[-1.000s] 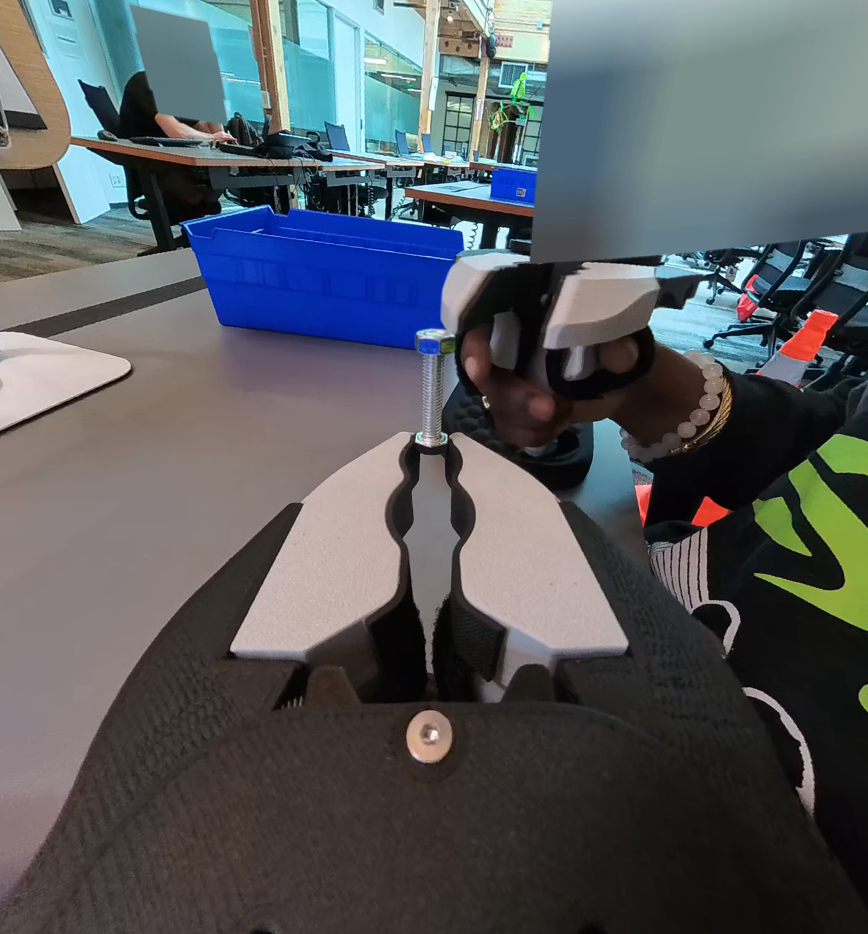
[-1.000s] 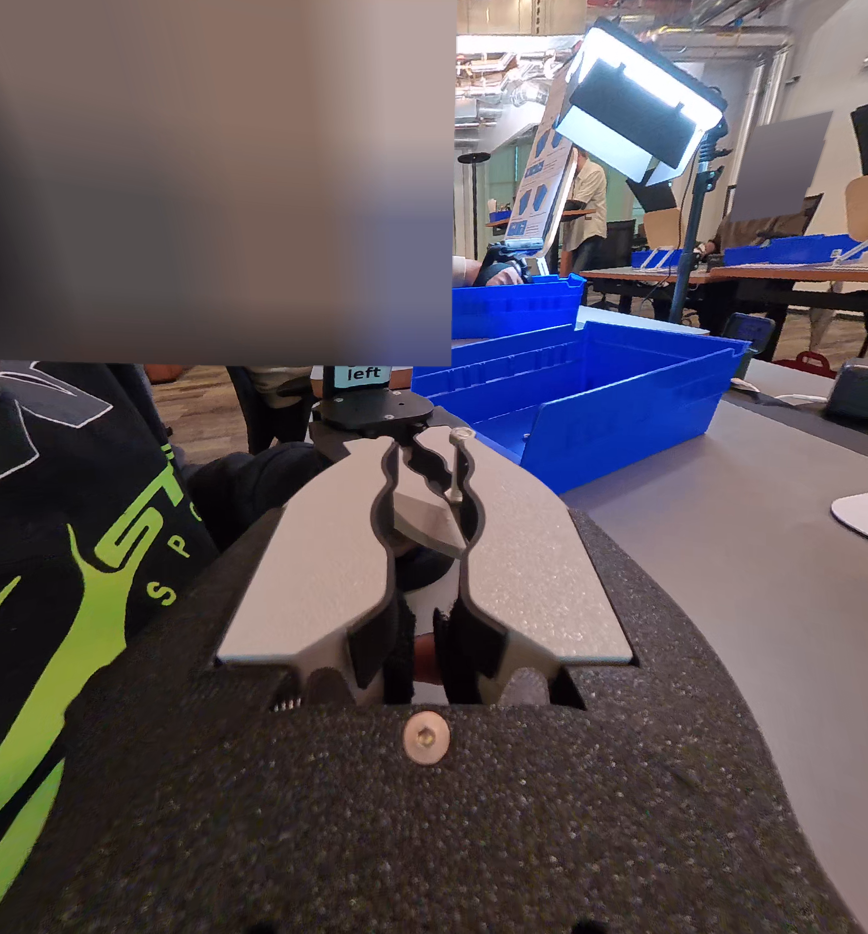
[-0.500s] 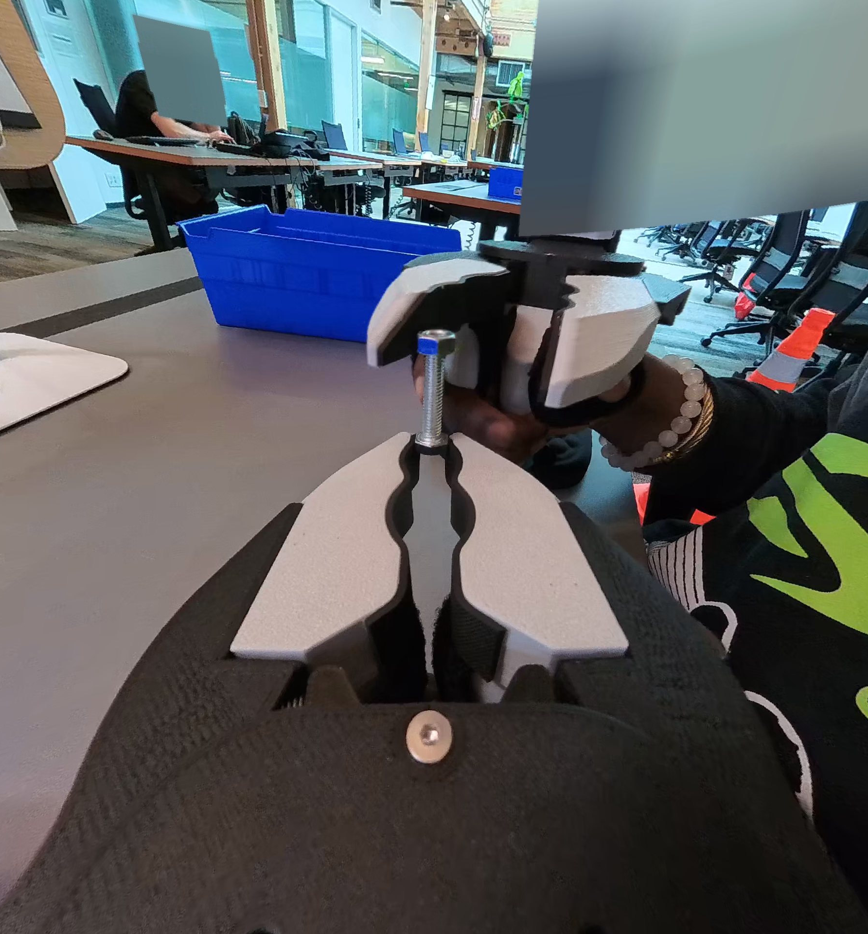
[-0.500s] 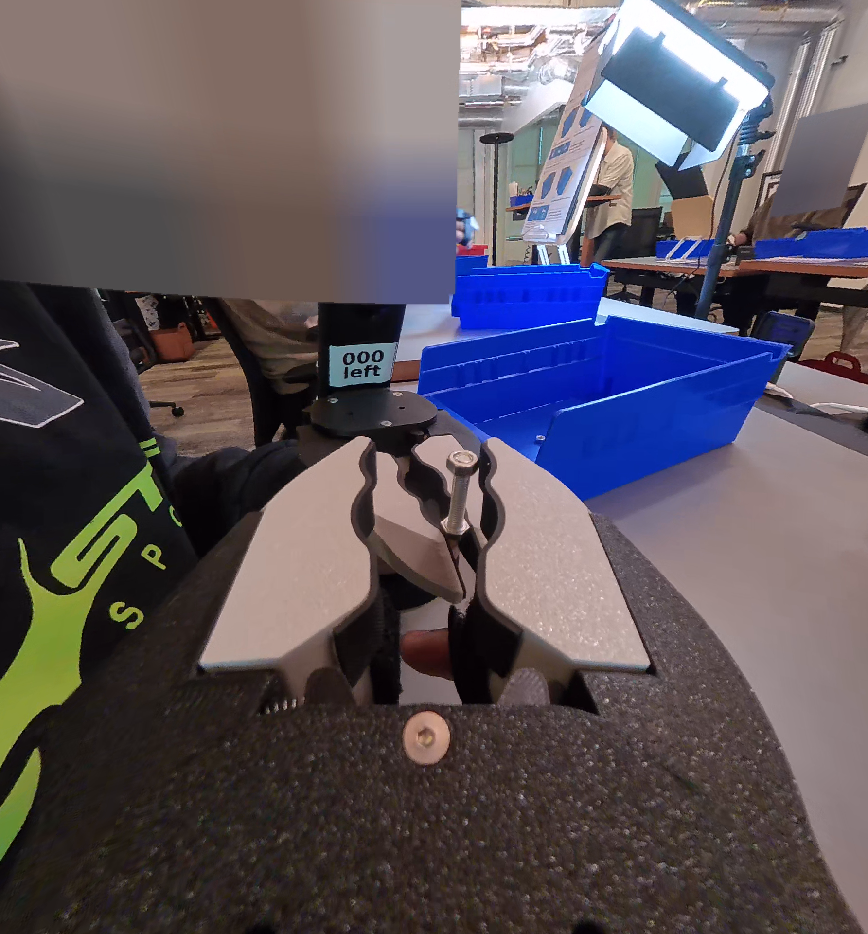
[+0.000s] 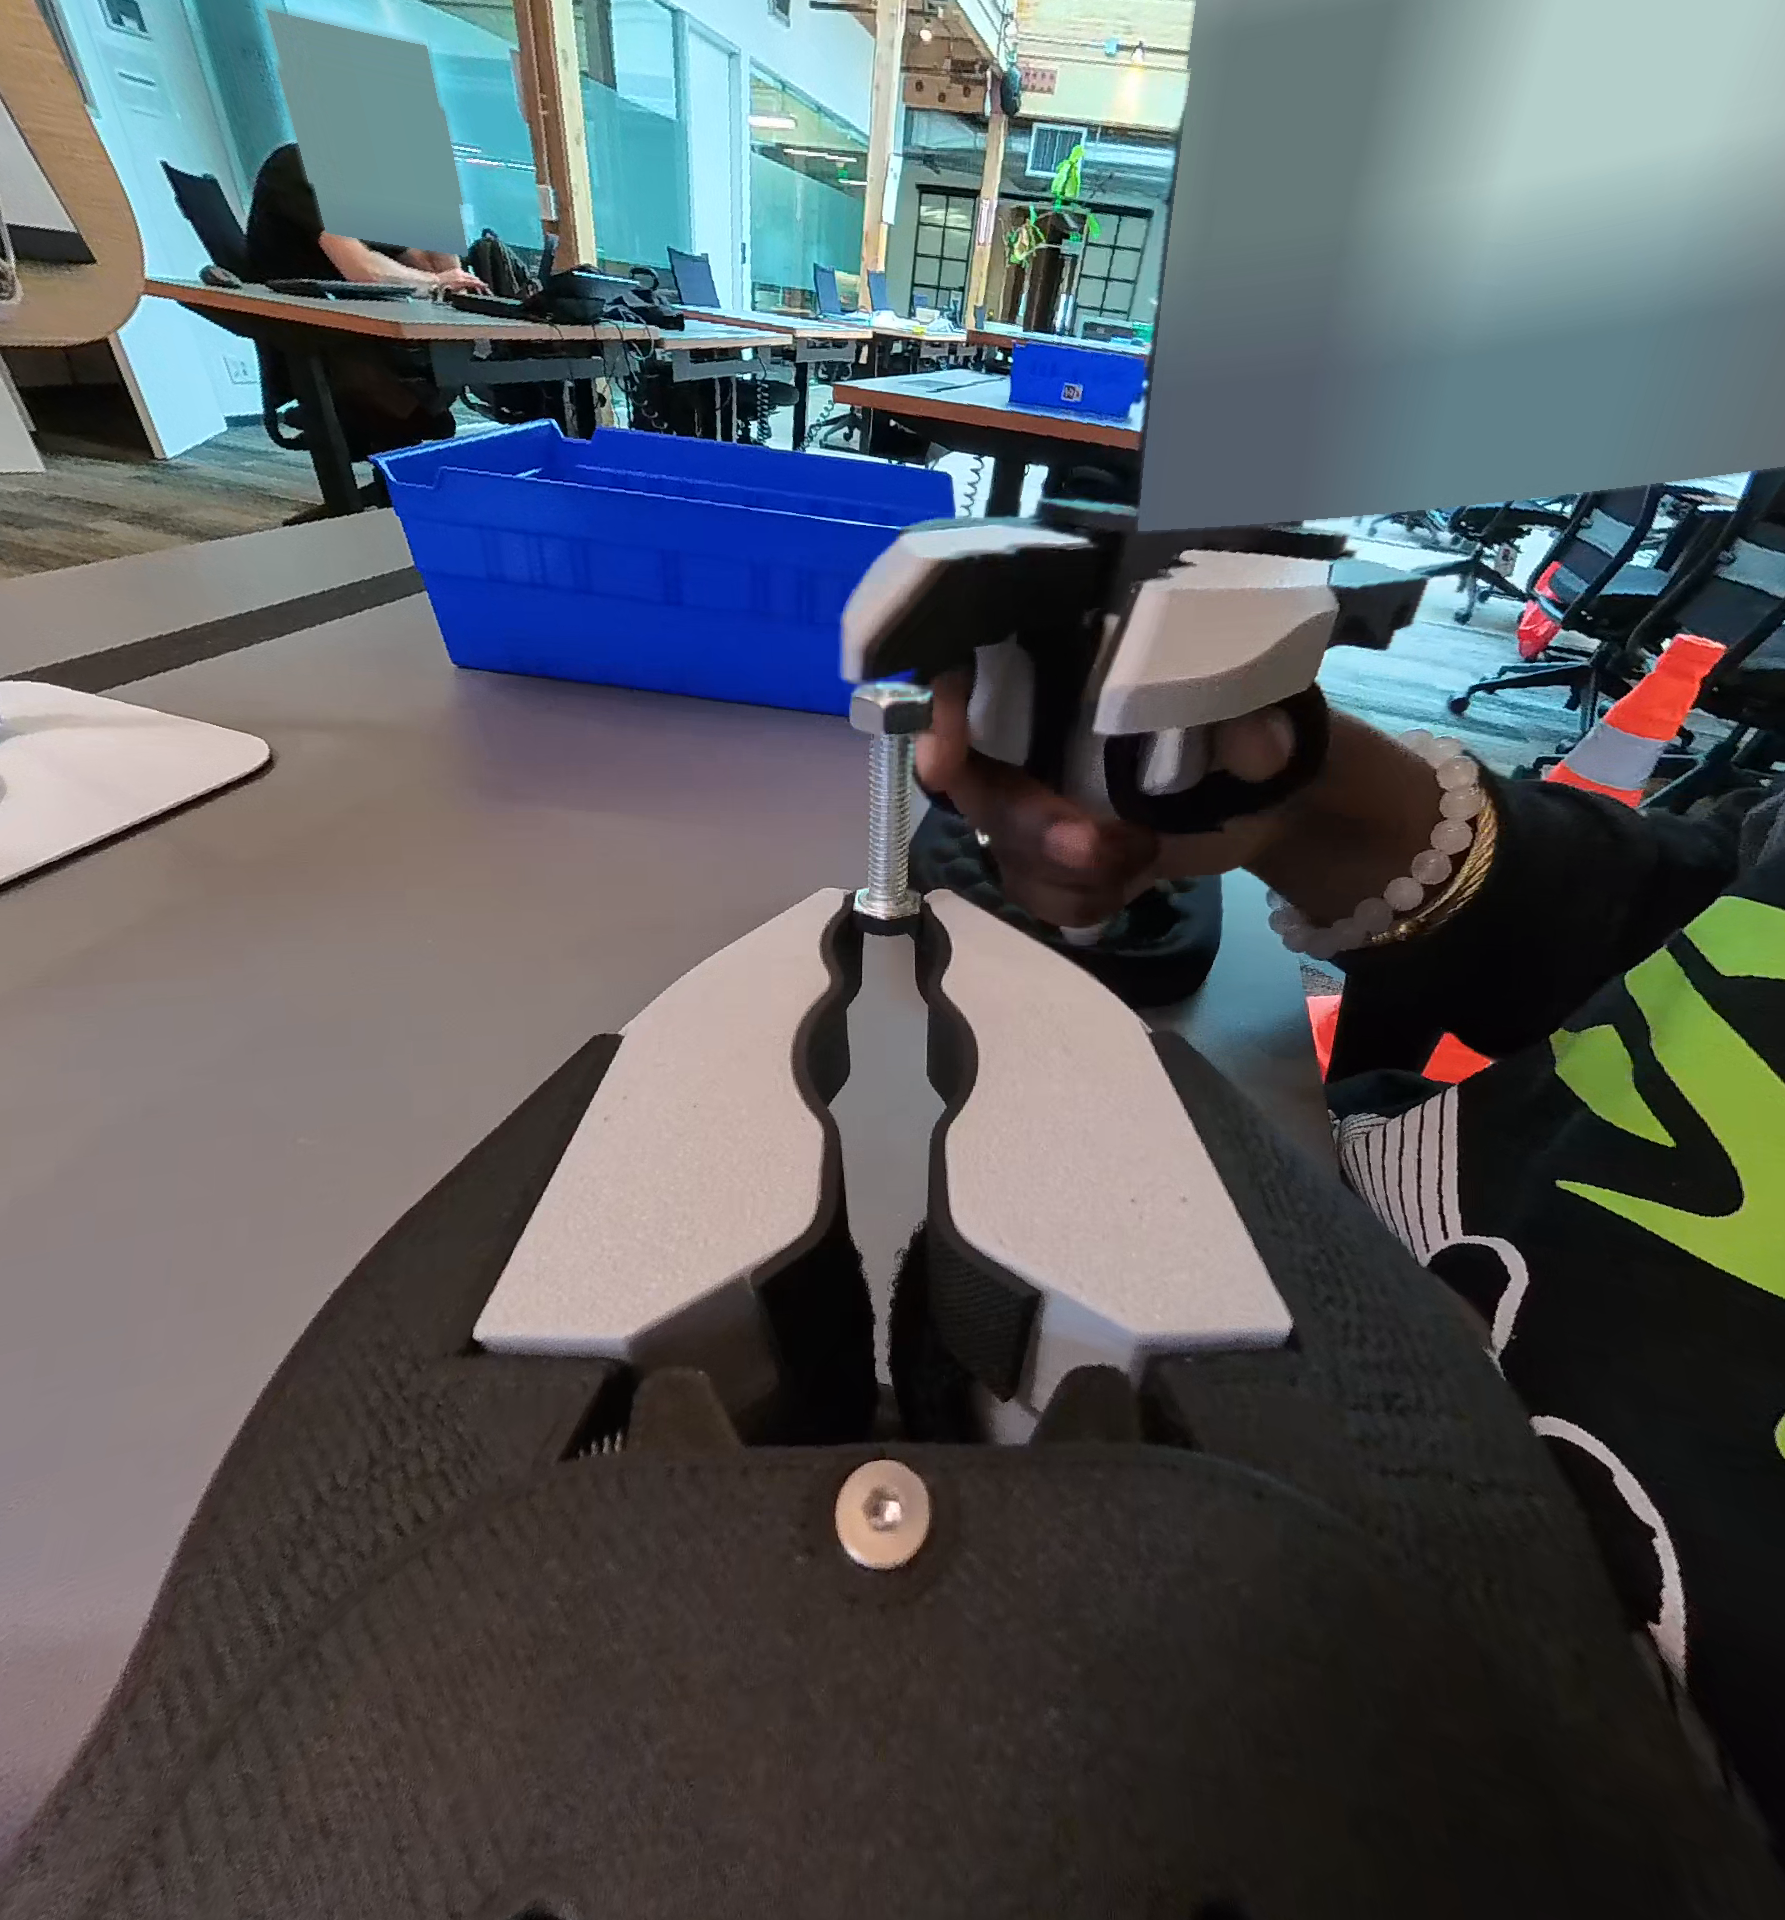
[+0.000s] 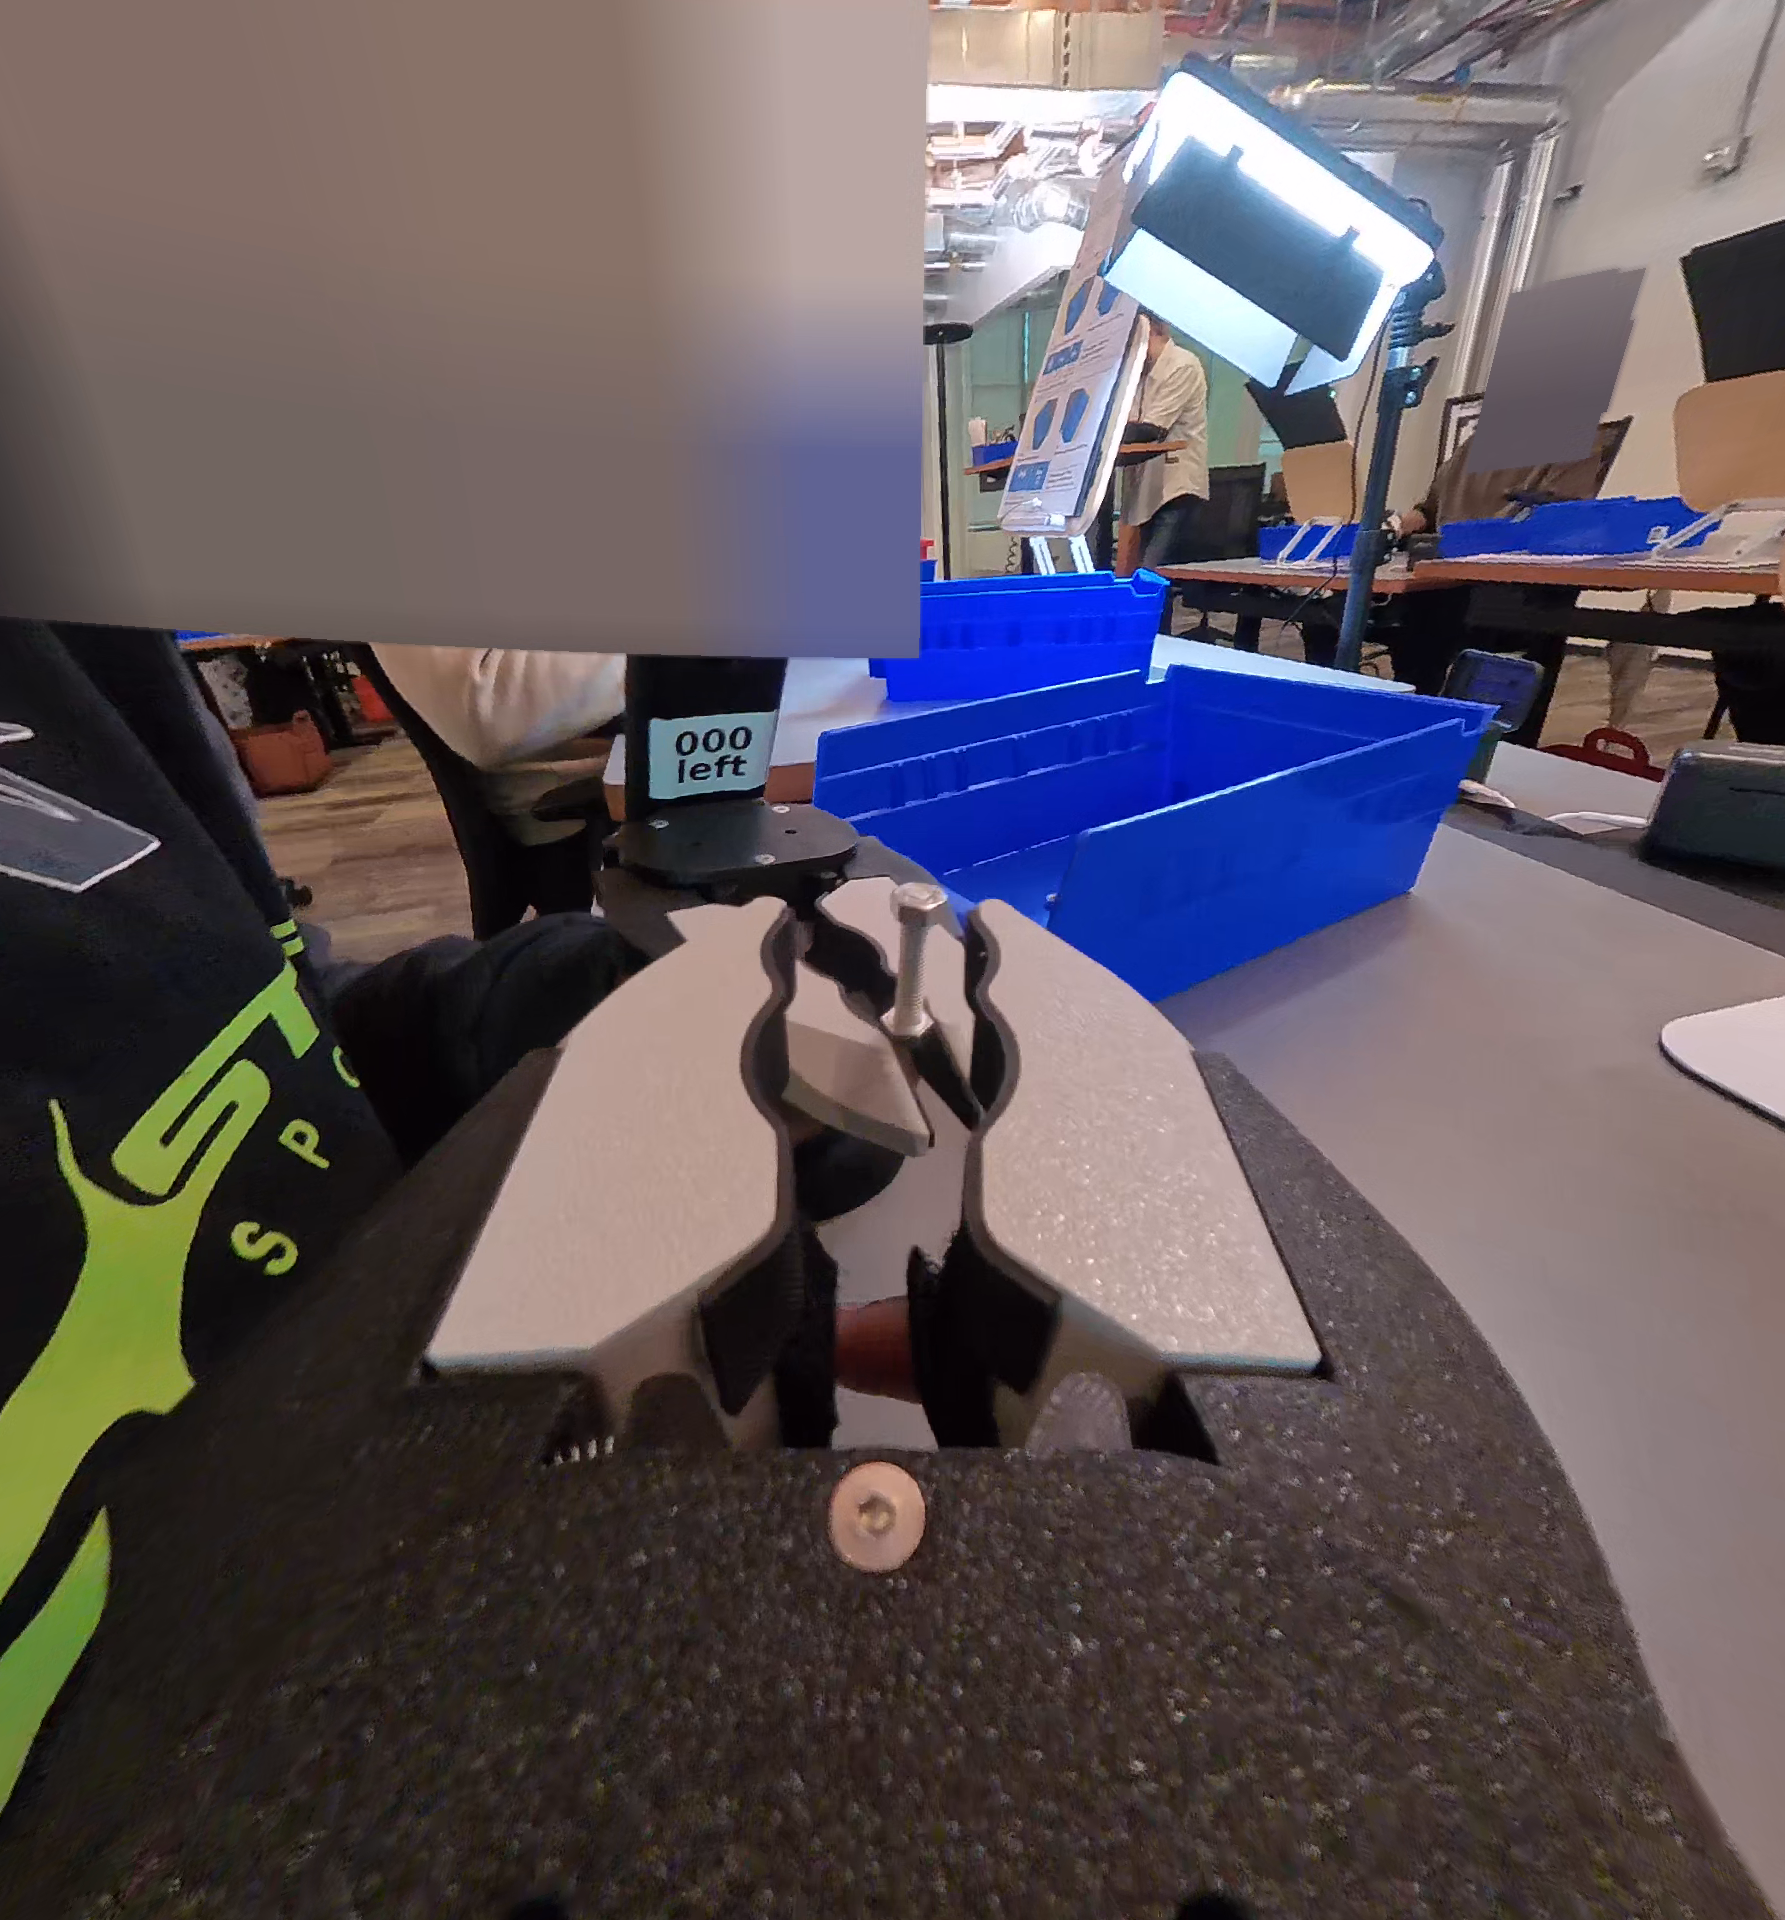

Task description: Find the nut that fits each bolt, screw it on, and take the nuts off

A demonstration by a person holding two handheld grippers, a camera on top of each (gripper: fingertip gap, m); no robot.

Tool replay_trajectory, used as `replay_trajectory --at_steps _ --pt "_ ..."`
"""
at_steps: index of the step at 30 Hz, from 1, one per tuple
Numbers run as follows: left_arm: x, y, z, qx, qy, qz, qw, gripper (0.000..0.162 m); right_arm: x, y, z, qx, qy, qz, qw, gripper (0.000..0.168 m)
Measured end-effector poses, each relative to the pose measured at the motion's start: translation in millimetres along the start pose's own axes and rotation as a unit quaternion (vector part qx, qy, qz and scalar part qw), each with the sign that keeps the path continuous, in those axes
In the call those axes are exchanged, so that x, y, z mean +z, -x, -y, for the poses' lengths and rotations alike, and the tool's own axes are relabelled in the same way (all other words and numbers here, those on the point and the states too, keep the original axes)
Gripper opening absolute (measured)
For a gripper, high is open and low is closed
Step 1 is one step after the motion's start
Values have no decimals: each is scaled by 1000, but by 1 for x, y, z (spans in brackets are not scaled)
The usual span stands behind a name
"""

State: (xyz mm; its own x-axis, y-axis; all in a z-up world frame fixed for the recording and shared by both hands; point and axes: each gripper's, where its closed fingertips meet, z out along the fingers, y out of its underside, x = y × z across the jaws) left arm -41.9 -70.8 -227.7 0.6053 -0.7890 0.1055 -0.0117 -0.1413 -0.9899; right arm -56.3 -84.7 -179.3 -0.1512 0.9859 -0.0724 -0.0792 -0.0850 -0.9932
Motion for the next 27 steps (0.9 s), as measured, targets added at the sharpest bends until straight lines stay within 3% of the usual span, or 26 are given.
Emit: replay_trajectory --at_steps 5,15,21,27 --pt "0 -1 0 1 2 -3 1000 10 19 4 -5 0 12 24 1000 43" --pt "0 0 0 -2 1 -1 1000 10 13 6 -5 0 12 25 1000 39" --pt "0 1 0 -4 0 0 1000 10 -4 8 -4 0 4 15 1000 22" --pt "1 0 -1 -1 3 -2 1000 10 5 0 -2 6 -4 7 1000 33"
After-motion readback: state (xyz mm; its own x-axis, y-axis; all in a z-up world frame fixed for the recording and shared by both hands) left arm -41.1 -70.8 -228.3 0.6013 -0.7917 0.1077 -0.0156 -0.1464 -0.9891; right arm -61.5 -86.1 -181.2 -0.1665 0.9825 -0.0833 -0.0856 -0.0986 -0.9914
